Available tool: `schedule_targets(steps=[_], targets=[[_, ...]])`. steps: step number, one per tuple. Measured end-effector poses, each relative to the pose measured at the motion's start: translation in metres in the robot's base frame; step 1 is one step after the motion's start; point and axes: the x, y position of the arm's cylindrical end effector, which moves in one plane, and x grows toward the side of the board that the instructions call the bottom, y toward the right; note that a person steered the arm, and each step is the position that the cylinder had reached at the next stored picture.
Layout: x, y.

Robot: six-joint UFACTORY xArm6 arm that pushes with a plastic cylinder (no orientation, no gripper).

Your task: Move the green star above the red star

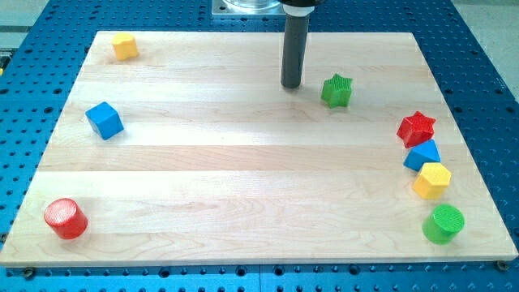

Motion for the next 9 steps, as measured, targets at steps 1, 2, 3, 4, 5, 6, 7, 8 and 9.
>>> schedule_targets(steps=[1,2,3,4,5,6,7,8,9], targets=[[0.008,0.071],[0.015,0.127],[0.001,0.092],[0.013,0.056],[0.031,0.054],[0.038,0.086],[0.04,0.105],[0.047,0.092],[0.073,0.09]])
